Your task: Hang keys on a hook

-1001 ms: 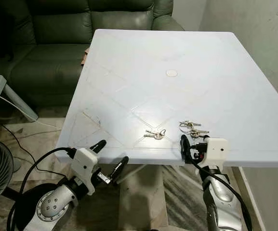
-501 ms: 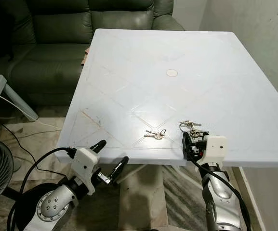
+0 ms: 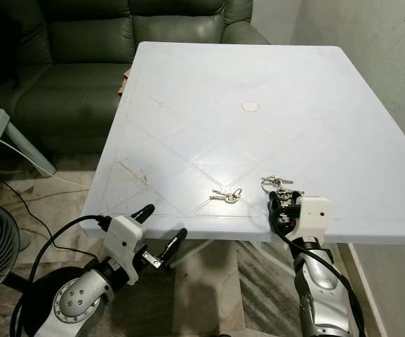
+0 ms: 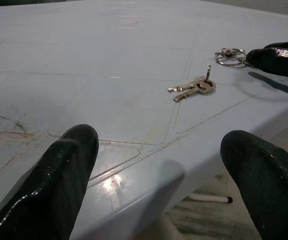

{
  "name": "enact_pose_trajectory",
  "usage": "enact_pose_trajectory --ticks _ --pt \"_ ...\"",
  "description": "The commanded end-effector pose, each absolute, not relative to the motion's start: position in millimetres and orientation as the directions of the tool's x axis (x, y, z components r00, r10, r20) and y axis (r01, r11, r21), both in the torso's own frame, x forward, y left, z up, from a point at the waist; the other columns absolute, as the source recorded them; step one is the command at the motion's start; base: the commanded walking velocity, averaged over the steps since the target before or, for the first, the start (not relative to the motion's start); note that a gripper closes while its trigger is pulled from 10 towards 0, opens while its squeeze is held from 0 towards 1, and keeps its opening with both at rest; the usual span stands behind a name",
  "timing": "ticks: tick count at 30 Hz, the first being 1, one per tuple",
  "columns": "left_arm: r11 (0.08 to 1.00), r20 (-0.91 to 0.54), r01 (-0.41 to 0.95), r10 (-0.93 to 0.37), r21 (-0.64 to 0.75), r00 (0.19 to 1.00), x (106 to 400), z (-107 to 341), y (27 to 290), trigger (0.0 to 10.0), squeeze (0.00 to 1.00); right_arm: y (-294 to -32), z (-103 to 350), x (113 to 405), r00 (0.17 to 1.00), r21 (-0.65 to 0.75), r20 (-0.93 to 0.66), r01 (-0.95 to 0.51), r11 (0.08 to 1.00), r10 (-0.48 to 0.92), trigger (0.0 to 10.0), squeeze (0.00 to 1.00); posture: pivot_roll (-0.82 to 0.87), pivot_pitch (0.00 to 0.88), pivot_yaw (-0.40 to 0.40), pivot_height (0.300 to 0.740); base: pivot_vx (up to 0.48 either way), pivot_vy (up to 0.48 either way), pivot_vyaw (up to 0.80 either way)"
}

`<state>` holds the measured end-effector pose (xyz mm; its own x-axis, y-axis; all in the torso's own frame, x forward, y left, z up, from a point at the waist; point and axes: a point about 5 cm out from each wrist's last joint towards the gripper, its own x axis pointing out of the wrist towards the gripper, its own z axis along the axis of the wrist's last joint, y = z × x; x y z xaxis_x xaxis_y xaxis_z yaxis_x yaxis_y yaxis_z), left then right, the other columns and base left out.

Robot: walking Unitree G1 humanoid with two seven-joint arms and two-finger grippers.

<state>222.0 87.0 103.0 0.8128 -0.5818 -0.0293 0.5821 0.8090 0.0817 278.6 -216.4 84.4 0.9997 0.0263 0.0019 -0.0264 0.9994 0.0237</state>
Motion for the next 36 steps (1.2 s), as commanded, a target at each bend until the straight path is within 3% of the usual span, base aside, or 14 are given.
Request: enact_pose_trajectory --ticks 1,5,6,7,8,9,14,17,18,19,20,21,25,36 --pt "0.809 -0.029 0.581 -0.581 0.092 0.813 220.9 104.8 86.3 10.0 0.00 -217.1 82.8 278.5 1.000 0.009 -0.006 -0.029 1.000 0.029 0.0 0.00 0.03 0.131 0.002 0.740 0.000 0.000 0.00" --pt "0.809 -0.029 0.580 -0.580 0.092 0.814 221.0 104.7 86.4 10.0 0.00 -217.1 82.3 278.6 1.000 0.006 -0.009 -0.030 1.000 0.030 0.2 0.00 0.03 0.132 0.001 0.740 0.000 0.000 0.00" --pt "0.810 -0.029 0.579 -0.579 0.092 0.815 221.0 104.7 86.3 10.0 0.00 -217.3 82.1 278.6 0.999 0.006 -0.011 -0.030 1.000 0.031 4.3 0.00 0.03 0.131 0.000 0.740 0.000 0.000 0.00" --pt "0.811 -0.029 0.578 -0.578 0.092 0.815 221.0 104.7 86.3 10.0 0.00 -217.7 81.7 278.5 0.999 0.005 -0.014 -0.032 0.999 0.032 6.9 0.00 0.03 0.131 0.000 0.740 0.000 0.000 0.00" --pt "0.811 -0.028 0.578 -0.578 0.092 0.816 221.0 104.7 86.2 10.0 0.00 -217.9 81.5 278.5 0.999 0.005 -0.015 -0.032 0.999 0.032 6.9 0.00 0.03 0.131 0.000 0.740 0.000 0.000 0.00" --pt "0.811 -0.028 0.578 -0.578 0.092 0.816 220.9 104.8 86.2 10.0 0.00 -218.2 81.3 278.5 0.999 0.005 -0.016 -0.031 1.000 0.031 8.4 0.00 0.03 0.131 0.000 0.740 0.000 0.000 0.00" --pt "0.811 -0.028 0.578 -0.578 0.093 0.816 221.1 104.8 86.2 10.0 0.00 -219.2 80.9 278.2 0.999 0.003 -0.017 -0.034 0.999 0.034 8.5 0.00 0.03 0.128 0.000 0.740 0.000 0.000 0.00" --pt "0.811 -0.027 0.578 -0.578 0.093 0.816 221.1 104.9 86.0 10.0 0.00 -220.2 80.4 277.5 0.999 0.005 -0.018 -0.035 0.999 0.035 8.1 0.00 0.03 0.128 0.001 0.740 0.000 0.000 0.00" --pt "0.811 -0.027 0.578 -0.578 0.093 0.815 221.0 104.8 86.0 10.0 0.00 -220.3 80.2 277.2 0.999 0.005 -0.019 -0.036 0.999 0.036 5.2 0.00 0.03 0.128 0.001 0.740 0.000 0.000 0.00" --pt "0.811 -0.027 0.578 -0.578 0.092 0.815 220.9 104.7 86.0 10.0 0.00 -220.4 80.1 277.0 0.999 0.004 -0.019 -0.037 0.999 0.037 5.2 0.00 0.03 0.128 0.001 0.740 0.000 0.000 0.00" --pt "0.810 -0.027 0.578 -0.579 0.094 0.815 220.9 104.8 85.9 10.0 0.00 -220.6 80.1 277.0 0.999 0.005 -0.020 -0.035 0.999 0.036 3.5 0.00 0.03 0.130 0.001 0.740 0.000 0.000 0.00" --pt "0.810 -0.027 0.579 -0.579 0.094 0.815 221.1 104.9 85.9 10.0 0.00 -220.8 80.4 277.1 0.999 0.005 -0.020 -0.035 0.999 0.035 0.7 0.00 0.03 0.128 0.001 0.740 0.000 0.000 0.00" --pt "0.809 -0.026 0.580 -0.580 0.095 0.814 221.4 105.2 85.7 10.0 0.00 -221.3 80.8 277.1 0.999 0.006 -0.017 -0.034 0.999 0.034 0.0 0.00 0.03 0.127 0.002 0.740 0.000 0.000 0.00" --pt "0.808 -0.025 0.581 -0.582 0.094 0.813 221.5 105.3 85.5 10.0 0.00 -221.8 80.4 276.0 0.999 0.009 -0.015 -0.033 0.999 0.033 0.0 0.00 0.03 0.127 0.004 0.740 0.000 0.000 0.00"
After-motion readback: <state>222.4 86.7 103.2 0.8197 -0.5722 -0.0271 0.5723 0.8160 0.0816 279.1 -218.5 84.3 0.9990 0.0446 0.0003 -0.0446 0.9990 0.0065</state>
